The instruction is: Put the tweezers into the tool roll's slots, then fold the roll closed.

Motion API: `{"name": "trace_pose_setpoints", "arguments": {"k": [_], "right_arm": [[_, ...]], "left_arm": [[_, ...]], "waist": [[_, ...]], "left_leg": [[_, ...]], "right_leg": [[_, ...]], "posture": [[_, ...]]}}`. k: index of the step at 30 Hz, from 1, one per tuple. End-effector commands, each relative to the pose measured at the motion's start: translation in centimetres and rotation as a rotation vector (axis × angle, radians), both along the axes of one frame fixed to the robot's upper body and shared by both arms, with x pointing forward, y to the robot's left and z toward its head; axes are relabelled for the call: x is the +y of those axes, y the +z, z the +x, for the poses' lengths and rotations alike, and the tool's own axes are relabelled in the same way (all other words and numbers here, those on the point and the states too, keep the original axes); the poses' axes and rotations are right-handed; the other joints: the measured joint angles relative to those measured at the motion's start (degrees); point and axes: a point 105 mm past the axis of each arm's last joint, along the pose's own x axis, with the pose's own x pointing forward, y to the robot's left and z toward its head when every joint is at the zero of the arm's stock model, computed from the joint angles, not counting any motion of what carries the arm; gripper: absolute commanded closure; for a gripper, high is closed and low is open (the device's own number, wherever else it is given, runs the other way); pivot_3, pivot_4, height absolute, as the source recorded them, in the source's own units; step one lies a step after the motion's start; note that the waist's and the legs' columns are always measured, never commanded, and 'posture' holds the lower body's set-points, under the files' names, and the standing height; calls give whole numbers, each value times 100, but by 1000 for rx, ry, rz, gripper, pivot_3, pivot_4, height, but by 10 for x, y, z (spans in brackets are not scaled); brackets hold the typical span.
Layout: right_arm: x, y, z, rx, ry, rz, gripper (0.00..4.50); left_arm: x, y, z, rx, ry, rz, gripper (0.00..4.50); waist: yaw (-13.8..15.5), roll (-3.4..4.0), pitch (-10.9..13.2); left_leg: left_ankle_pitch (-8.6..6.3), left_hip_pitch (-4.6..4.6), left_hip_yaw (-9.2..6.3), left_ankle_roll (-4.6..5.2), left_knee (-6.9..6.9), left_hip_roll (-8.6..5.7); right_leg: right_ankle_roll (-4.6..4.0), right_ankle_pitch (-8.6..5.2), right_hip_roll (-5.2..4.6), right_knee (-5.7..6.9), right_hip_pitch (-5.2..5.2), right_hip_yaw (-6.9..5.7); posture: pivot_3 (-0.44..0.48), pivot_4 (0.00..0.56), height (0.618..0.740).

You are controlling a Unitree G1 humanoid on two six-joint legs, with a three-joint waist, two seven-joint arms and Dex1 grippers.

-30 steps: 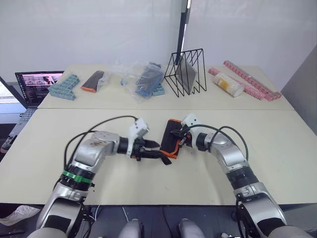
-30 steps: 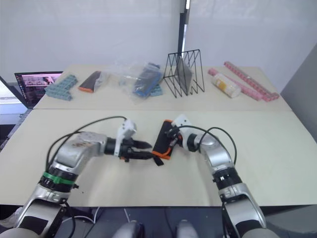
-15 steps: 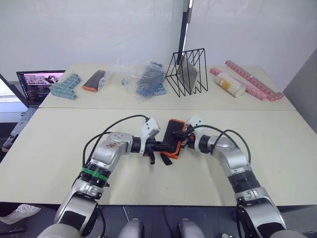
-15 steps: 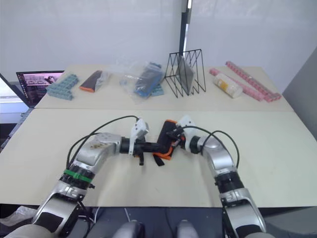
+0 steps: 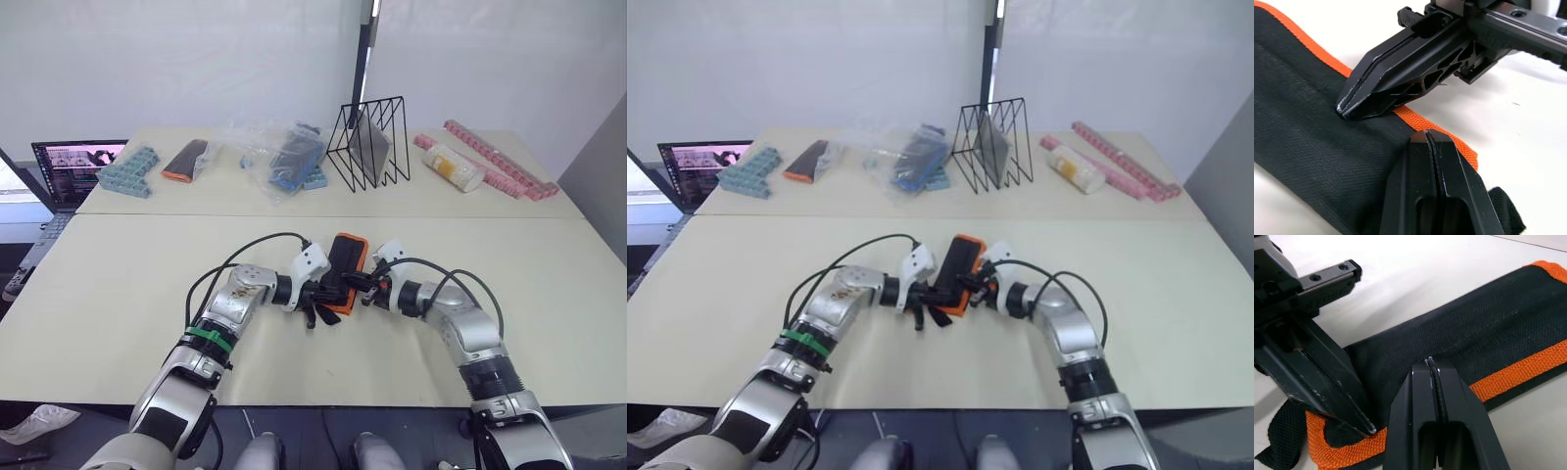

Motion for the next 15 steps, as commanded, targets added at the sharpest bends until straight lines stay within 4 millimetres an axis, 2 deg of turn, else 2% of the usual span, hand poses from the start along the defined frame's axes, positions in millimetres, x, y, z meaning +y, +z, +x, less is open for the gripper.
{"name": "trace_pose_setpoints", "arguments": {"k": [1, 4, 6, 10, 15], "right_arm": [[-6, -28, 15, 65, -117, -59, 4500], [-8, -29, 31, 59, -180, -64, 4500], [-11, -30, 42, 61, -226, -78, 4500], [-15, -32, 60, 59, -310, -114, 4500], [-22, -19, 74, 9, -389, -96, 4500]], "left_arm": [[13, -43, -16, 131, -2, 129, 4468], [15, -43, -17, 135, -1, 134, 4468], [16, -43, -18, 136, 4, 135, 4468], [22, -43, -18, 143, 27, 130, 4468], [27, -44, -22, 144, 37, 131, 4468]], "waist": [[-54, -7, -7], [-113, -6, -8], [-187, -11, -11], [-188, -6, -21], [-187, -1, -39]], "left_leg": [[0, 22, 1, 0, -11, 1], [-1, 136, 3, 1, -46, 10], [-2, 178, 4, 1, -47, 16], [-2, 190, -1, 0, -48, 15], [-30, 170, -4, 43, -49, 13]], "right_leg": [[0, 0, 0, -2, 17, 2], [2, -2, 9, -47, 131, 2], [6, -5, 15, -55, 181, -1], [5, -5, 7, -51, 184, 3], [15, -11, 2, -53, 165, 5]], "posture": [[0, 150, 739], [0, 150, 739], [0, 150, 739], [0, 150, 739], [0, 150, 739]]}}
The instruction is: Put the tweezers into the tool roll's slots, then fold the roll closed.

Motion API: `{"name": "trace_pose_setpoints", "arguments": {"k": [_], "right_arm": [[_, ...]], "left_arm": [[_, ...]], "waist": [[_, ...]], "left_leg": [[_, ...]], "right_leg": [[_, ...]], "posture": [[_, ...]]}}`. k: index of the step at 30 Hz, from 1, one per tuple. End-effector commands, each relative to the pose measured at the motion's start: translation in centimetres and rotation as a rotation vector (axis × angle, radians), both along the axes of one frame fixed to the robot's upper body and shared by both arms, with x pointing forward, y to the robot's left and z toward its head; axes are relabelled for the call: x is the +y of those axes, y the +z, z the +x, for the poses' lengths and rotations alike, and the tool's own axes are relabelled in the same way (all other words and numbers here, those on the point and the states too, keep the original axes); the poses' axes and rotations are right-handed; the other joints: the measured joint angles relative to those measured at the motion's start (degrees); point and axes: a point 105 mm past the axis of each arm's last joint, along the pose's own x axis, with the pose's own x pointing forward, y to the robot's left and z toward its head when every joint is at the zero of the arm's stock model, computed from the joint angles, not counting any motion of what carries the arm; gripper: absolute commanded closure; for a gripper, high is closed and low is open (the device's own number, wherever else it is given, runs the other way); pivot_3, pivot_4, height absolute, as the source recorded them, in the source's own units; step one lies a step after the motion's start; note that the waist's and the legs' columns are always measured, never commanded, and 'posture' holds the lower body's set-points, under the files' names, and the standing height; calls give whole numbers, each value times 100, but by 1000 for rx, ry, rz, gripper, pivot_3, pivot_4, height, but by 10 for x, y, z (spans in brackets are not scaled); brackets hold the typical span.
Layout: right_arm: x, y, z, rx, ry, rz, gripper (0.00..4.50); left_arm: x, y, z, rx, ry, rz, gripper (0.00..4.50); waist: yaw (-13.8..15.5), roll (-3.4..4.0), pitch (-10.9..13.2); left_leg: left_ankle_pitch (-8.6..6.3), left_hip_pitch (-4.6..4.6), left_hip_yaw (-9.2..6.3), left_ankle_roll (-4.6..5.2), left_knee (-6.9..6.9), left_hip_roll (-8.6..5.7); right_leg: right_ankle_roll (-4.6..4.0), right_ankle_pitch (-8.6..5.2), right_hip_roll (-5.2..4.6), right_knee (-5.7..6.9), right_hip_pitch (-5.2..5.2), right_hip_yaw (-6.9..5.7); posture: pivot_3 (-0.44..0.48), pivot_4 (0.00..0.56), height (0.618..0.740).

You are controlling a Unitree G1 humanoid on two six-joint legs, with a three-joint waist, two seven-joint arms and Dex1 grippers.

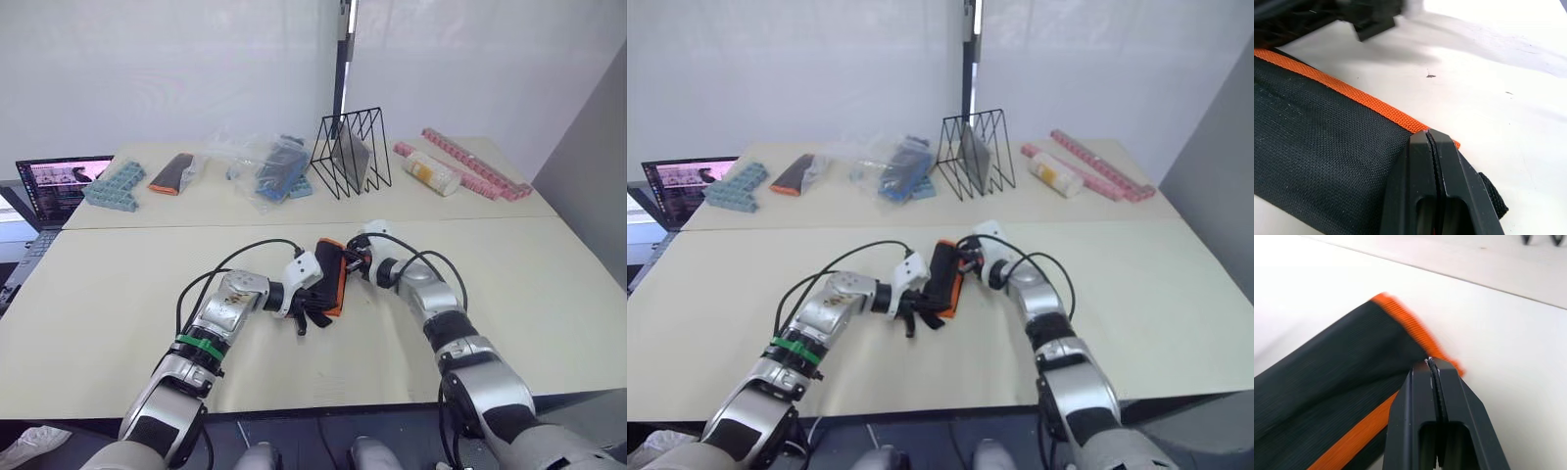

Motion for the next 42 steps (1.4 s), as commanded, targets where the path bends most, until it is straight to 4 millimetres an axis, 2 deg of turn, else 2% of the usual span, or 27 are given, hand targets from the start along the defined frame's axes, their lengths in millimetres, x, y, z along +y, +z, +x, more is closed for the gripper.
{"name": "trace_pose_setpoints", "arguments": {"k": [1, 2, 5, 7, 11, 14, 22, 26, 28, 31, 34, 35, 40, 41, 42], "right_arm": [[-16, -15, 1, 26, -70, -33, 4500], [-14, -8, 3, -6, -67, -16, 4500], [-1, 35, 7, -165, -9, 148, 4500], [9, 56, 3, -230, 58, 224, 4500], [29, 60, -7, -240, 170, 245, 4500], [40, 51, -13, -198, 220, 240, 4500], [24, -16, -7, 50, 68, 49, 4500], [22, -21, -1, 69, 8, -25, 4500], [27, -12, 4, 50, 0, -3, 4500], [36, 15, 11, -21, 13, 83, 4500], [43, 63, 13, -194, 102, 183, 4500], [43, 73, 12, -231, 124, 201, 4500], [28, 103, 4, -340, 190, 246, 4500], [21, 107, 2, -360, 200, 233, 4500], [14, 110, -2, -378, 212, 207, 4500]], "left_arm": [[16, -36, -14, 131, 30, 88, 4468], [16, -36, -14, 130, 32, 87, 4468], [16, -34, -14, 121, 43, 68, 4468], [15, -31, -13, 116, 47, 58, 4468], [15, -29, -12, 109, 54, 52, 4468], [15, -28, -11, 105, 58, 52, 4468], [17, -26, -7, 94, 72, 50, 4468], [18, -28, -8, 98, 69, 53, 4468], [17, -26, -7, 96, 79, 40, 4468], [14, -18, -2, 90, 102, -10, 4468], [10, 16, 7, 25, 111, -146, 4468], [10, 24, 10, 3, 117, -170, 4468], [20, 61, 20, -155, 164, -227, 4468], [27, 74, 19, -173, 178, -260, 4468], [36, 85, 18, -193, 190, -276, 4227]], "waist": [[-1, 0, 0], [-2, 0, 0], [-8, 0, 0], [-21, 0, 0], [-20, 1, 0], [-15, 1, 0], [-18, 3, -1], [-15, 5, -3], [-17, 7, -4], [-9, 7, -4], [-7, 10, -1], [-10, 11, 0], [-3, 11, 0], [-1, 11, 0], [-1, 11, 0]], "left_leg": [[-2, -12, 0, 3, 0, -1], [-4, -21, 1, 4, 0, -2], [-6, -34, 4, 6, 0, -5], [-6, -50, 5, 6, 0, -4], [-5, -89, 5, 5, 0, -5], [-5, -89, 5, 5, 0, -6], [-5, -85, 6, 5, 0, -7], [-5, -63, 5, 5, 0, -7], [-5, -56, 5, 5, 0, -7], [-5, -57, 5, 5, 0, -7], [-5, -74, 5, 5, 0, -10], [-4, -95, 4, 3, 3, -11], [14, -208, 3, -25, 23, -12], [16, -223, 3, -28, 24, -12], [18, -237, 4, -30, 24, -12]], "right_leg": [[1, 0, -2, -2, -10, 0], [1, 0, -4, -3, -20, 1], [1, 0, -6, -6, -35, 8], [1, 0, -5, -3, -56, 10], [0, 0, -6, 8, -95, 12], [0, 0, -6, 6, -95, 11], [-1, 1, -6, 8, -97, 13], [-2, 1, -5, 10, -80, 12], [-2, 1, -5, 10, -74, 13], [-2, 1, -6, 10, -73, 13], [-2, 2, -8, 10, -86, 13], [-3, 2, -9, 11, -104, 13], [-6, 5, -12, 89, -227, 11], [-6, 5, -14, 92, -243, 11], [-6, 5, -15, 94, -257, 11]], "posture": [[0, 150, 739], [0, 150, 739], [0, 150, 739], [0, 150, 739], [0, 150, 739], [0, 150, 739], [0, 150, 739], [0, 150, 739], [0, 150, 739], [0, 150, 739], [0, 150, 739], [0, 150, 739], [0, 150, 739], [0, 150, 739], [0, 150, 739]]}}
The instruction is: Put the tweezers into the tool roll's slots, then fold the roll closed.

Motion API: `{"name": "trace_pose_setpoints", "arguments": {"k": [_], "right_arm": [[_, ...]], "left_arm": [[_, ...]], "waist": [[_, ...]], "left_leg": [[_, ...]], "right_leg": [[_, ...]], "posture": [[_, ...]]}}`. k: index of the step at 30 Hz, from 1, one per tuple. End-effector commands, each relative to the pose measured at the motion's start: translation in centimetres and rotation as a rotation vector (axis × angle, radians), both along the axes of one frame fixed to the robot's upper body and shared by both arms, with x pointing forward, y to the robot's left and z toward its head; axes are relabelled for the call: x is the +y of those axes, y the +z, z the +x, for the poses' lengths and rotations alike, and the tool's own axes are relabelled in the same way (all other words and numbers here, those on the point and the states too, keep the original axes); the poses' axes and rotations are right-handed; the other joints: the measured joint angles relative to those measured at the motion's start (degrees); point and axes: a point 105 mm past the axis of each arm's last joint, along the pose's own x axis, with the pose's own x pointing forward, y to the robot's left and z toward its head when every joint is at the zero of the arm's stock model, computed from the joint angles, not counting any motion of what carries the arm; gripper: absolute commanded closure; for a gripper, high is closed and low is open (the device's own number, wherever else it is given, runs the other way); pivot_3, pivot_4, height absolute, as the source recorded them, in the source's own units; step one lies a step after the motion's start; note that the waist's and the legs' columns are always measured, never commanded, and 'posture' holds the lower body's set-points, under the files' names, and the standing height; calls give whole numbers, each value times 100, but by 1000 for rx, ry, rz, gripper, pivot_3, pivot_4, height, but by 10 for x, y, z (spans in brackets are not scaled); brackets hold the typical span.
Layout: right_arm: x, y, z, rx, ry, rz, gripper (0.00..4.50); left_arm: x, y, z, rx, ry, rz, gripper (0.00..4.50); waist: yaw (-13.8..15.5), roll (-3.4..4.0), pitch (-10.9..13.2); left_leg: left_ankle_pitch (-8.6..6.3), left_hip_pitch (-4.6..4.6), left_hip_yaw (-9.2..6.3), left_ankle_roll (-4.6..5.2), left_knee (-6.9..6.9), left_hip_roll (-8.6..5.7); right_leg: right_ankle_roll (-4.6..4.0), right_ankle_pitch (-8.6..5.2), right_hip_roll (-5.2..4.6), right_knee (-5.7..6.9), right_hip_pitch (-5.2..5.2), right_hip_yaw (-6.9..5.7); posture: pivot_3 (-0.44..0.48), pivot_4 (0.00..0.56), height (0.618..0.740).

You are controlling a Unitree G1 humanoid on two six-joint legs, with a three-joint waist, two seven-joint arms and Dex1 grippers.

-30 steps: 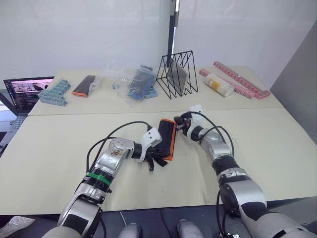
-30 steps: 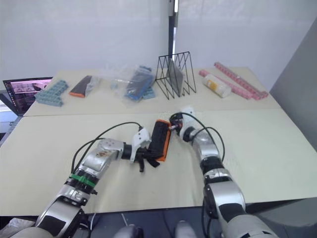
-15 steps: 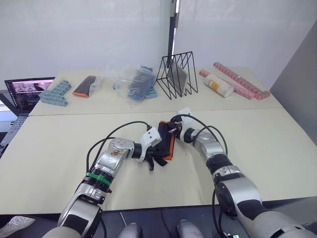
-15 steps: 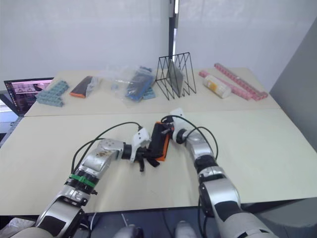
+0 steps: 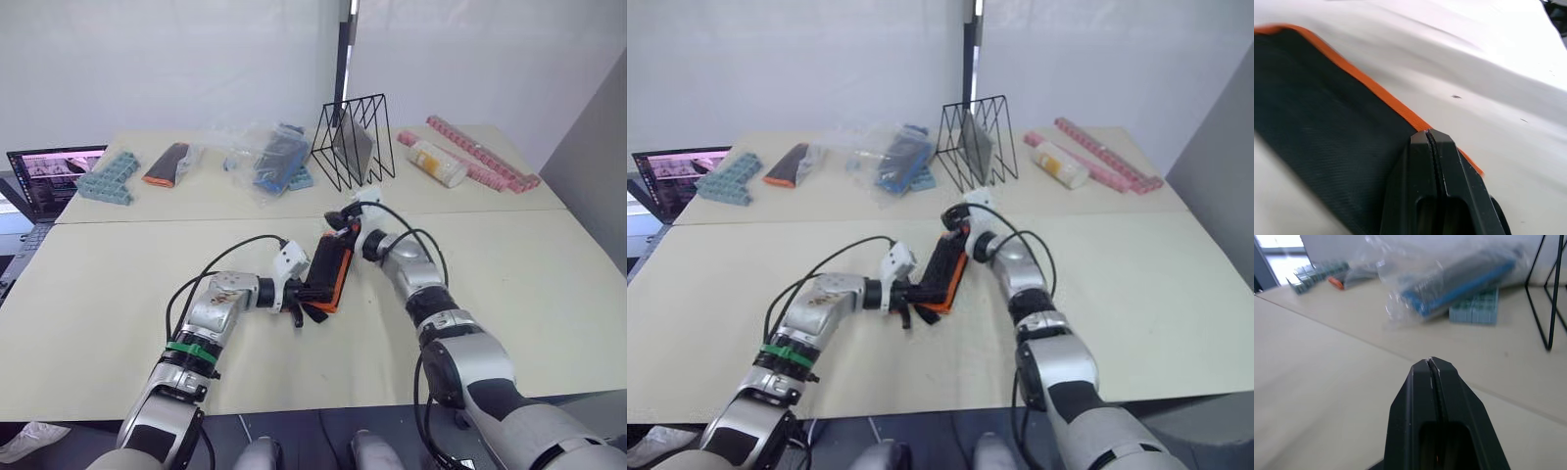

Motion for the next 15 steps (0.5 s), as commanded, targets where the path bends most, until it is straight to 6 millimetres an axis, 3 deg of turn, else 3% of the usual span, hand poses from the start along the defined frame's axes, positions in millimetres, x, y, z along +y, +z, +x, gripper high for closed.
{"name": "trace_pose_setpoints", "arguments": {"k": [1, 4, 10, 13, 15], "right_arm": [[-18, 23, -10, -103, 27, -27, 4500], [-31, 22, -17, -122, 31, -116, 4500], [-76, 5, -46, -70, 38, -196, 2659], [-109, -10, -59, -26, -14, -233, 1660], [-131, -18, -68, 11, -57, -225, 956]], "left_arm": [[20, 51, -1, -128, 35, -78, 3940], [45, 58, -4, -152, 99, -36, 3030], [113, 56, -19, -167, 282, 57, 1014], [160, 46, -26, -171, 458, 162, 47], [192, 40, -36, -173, 562, 215, 0]], "waist": [[1, 0, 0], [1, 2, 1], [7, 6, 6], [31, 6, 15], [45, 7, 17]], "left_leg": [[1, -11, 0, -2, 0, 0], [5, -18, 0, -8, -1, -2], [5, -13, 0, -7, -8, 2], [5, -14, 1, -7, -7, 0], [4, -11, 2, -7, -8, 2]], "right_leg": [[0, 0, 0, 3, -13, 0], [0, 0, 1, 4, -21, 0], [0, 0, 6, 2, -22, 1], [0, 0, 2, -7, -21, 1], [0, 0, -1, -29, -18, 2]], "posture": [[0, 150, 739], [0, 150, 739], [0, 150, 739], [0, 150, 739], [0, 150, 739]]}}
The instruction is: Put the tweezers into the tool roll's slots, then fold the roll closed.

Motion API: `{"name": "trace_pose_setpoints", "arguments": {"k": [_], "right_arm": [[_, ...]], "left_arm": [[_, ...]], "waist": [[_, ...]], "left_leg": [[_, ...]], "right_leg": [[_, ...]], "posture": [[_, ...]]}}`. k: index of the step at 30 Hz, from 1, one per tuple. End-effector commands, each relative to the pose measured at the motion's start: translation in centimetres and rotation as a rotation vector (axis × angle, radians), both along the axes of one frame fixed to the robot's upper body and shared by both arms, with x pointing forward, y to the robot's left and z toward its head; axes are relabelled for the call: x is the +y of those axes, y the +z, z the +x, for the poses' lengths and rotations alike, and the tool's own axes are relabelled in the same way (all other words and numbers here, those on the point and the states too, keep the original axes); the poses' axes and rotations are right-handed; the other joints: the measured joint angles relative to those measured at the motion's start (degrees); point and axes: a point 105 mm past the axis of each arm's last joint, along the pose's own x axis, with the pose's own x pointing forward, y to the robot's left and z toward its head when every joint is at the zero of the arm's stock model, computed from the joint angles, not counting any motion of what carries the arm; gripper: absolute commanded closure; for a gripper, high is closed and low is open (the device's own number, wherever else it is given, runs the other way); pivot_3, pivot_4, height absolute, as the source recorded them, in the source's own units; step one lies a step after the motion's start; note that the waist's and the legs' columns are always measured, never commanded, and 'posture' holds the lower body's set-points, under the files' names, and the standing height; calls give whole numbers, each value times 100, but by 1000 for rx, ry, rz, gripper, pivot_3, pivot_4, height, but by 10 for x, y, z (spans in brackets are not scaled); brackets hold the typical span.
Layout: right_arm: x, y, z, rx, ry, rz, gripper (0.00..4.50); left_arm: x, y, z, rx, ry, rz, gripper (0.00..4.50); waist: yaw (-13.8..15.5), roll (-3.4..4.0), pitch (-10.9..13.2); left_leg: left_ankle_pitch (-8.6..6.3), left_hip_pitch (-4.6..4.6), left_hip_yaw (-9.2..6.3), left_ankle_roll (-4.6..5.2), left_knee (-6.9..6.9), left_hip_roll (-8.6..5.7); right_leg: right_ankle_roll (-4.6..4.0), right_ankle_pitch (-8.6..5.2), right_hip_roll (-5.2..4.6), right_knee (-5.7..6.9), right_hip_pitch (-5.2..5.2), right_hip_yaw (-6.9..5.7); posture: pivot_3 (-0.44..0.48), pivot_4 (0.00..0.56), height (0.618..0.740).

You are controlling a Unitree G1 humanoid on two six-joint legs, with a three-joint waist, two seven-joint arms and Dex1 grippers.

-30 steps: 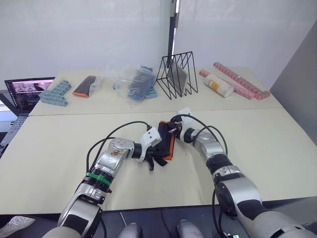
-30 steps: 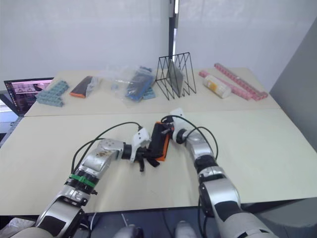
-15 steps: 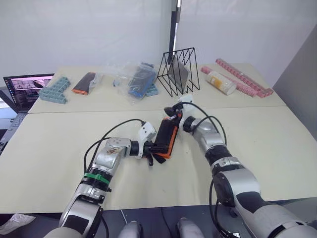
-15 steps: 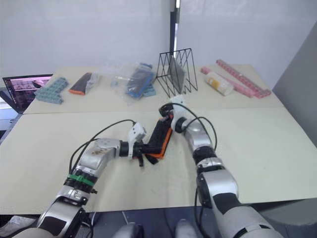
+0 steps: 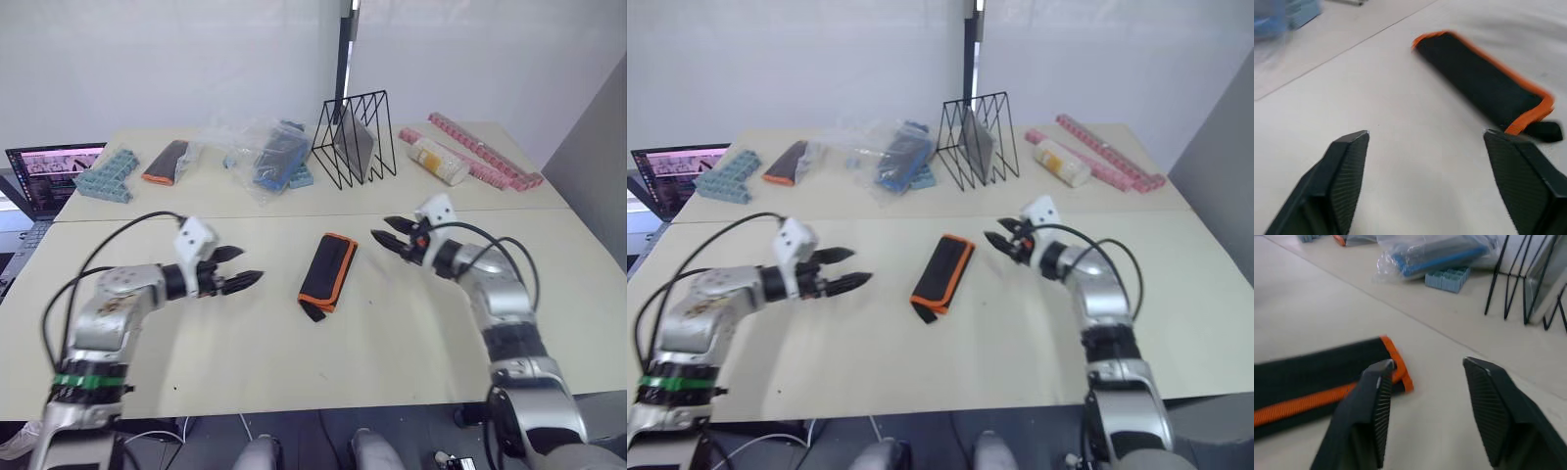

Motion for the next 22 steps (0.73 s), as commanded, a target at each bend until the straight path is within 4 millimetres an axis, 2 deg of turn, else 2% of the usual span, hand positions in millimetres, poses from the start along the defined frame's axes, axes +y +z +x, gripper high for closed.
{"name": "trace_pose_setpoints", "arguments": {"k": [1, 3, 6, 10, 14, 17, 19, 22], "right_arm": [[-29, 11, -12, -24, -58, 38, 608], [-39, 6, -19, -11, -80, 34, 41], [-55, -5, -29, 22, -126, 59, 41], [-72, -16, -41, 60, -169, 94, 41], [-88, -29, -49, 82, -203, 46, 41], [-91, -33, -49, 95, -191, 40, 41], [-93, -33, -47, 97, -179, 30, 41], [-96, -31, -42, 94, -175, 26, 41]], "left_arm": [[47, 9, -13, -63, 164, 79, 0], [67, 3, -23, -50, 227, 93, 0], [96, -3, -38, -42, 348, 93, 0], [122, -11, -62, -41, 466, 51, 0], [132, -28, -90, -16, 508, 74, 0], [139, -25, -93, -41, 570, 42, 0], [140, -24, -93, -53, 564, 55, 0], [139, -24, -94, -54, 561, 66, 0]], "waist": [[16, 0, 3], [24, 3, 9], [58, 5, 11], [115, 4, 11], [123, 6, 12], [175, 1, 17], [192, 0, 19], [193, 1, 19]], "left_leg": [[0, 2, 0, 0, 0, 0], [0, 2, 1, 0, -1, 1], [0, 9, 4, 0, 0, 4], [0, 14, 7, 0, 0, 5], [0, 14, 12, 0, -3, 0], [0, 32, 9, 0, -2, 2], [1, 63, 5, 0, -2, 8], [1, 67, 11, 1, -2, 4]], "right_leg": [[0, 0, 0, 1, 2, 0], [-1, 0, -2, -1, 2, 1], [-5, 3, -3, -2, 6, 2], [-7, 4, -7, -7, 13, 2], [-6, 4, -23, -15, 15, 3], [-7, 4, -24, -26, 46, -7], [-8, 4, -20, -53, 90, -17], [-7, 4, -24, -58, 95, -14]], "posture": [[0, 150, 739], [0, 150, 739], [0, 150, 739], [0, 150, 739], [0, 150, 739], [0, 150, 739], [0, 150, 739], [0, 150, 739]]}}
